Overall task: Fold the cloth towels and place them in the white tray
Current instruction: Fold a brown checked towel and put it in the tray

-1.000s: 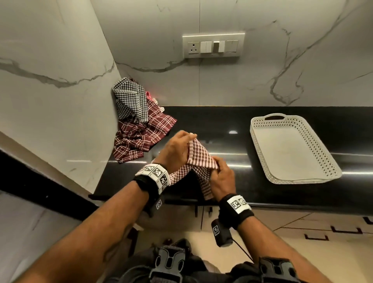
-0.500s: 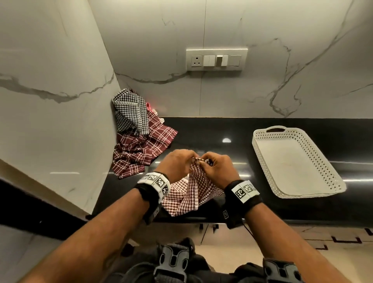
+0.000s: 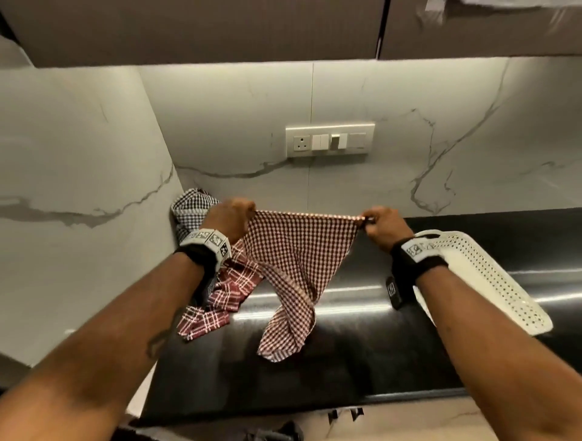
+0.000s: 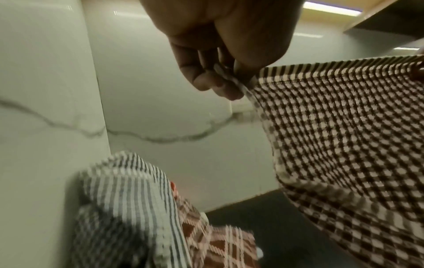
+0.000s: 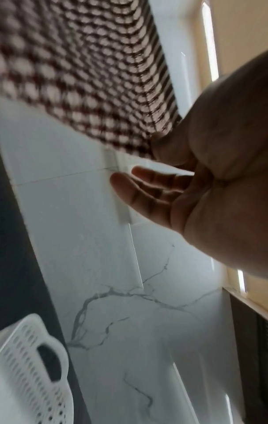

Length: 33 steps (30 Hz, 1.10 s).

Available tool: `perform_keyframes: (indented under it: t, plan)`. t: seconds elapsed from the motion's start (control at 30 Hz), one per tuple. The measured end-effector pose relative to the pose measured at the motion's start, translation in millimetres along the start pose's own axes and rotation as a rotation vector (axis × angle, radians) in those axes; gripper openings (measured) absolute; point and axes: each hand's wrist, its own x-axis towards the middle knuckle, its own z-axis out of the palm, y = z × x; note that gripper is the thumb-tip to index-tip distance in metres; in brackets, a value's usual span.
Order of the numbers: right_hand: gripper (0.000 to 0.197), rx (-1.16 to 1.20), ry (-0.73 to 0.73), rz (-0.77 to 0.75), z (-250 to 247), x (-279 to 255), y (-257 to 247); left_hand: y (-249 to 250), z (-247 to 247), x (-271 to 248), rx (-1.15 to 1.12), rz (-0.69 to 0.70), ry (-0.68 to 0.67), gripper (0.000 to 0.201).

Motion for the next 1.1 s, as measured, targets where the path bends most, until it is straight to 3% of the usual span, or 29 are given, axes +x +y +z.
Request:
perform_keyframes:
  t: [0.1,0.2,0.27,0.4,0.53,0.7,0.83,0.97,1.03,1.1]
  plan:
    - [0.021,0.046,0.121,-0.018,-39,37,-31,3,-45,30,-0.02,-0.05,0.163,0.017]
    - [0.036,0.236,0.315,-0.091,-78,54,-61,12,-94,44,-0.086,-0.081,0.354,0.018]
    - [0.034,0.365,0.421,-0.135,-98,57,-72,20,-119,42,-0.147,-0.072,0.455,0.022]
    - [0.026,0.492,0.482,-0.158,-115,45,-59,44,-136,11,-0.235,-0.031,0.536,0.03]
    - [0.023,0.536,0.403,-0.153,-95,-6,-32,63,-105,-43,-0.272,0.053,0.501,0.024]
    - [0.008,0.464,0.226,-0.118,-32,-103,33,77,-25,-142,-0.285,0.048,0.34,0.013]
    - [0.009,0.404,0.017,-0.038,25,-184,76,77,38,-222,-0.242,0.043,0.021,0.008]
    - [0.015,0.399,-0.176,0.05,54,-244,97,81,74,-277,-0.242,-0.052,-0.379,0.012]
    - [0.02,0.379,-0.27,0.055,58,-265,109,92,84,-295,-0.243,-0.096,-0.497,0.015]
    - [0.013,0.349,-0.363,0.071,61,-284,122,102,91,-312,-0.271,-0.139,-0.541,0.016]
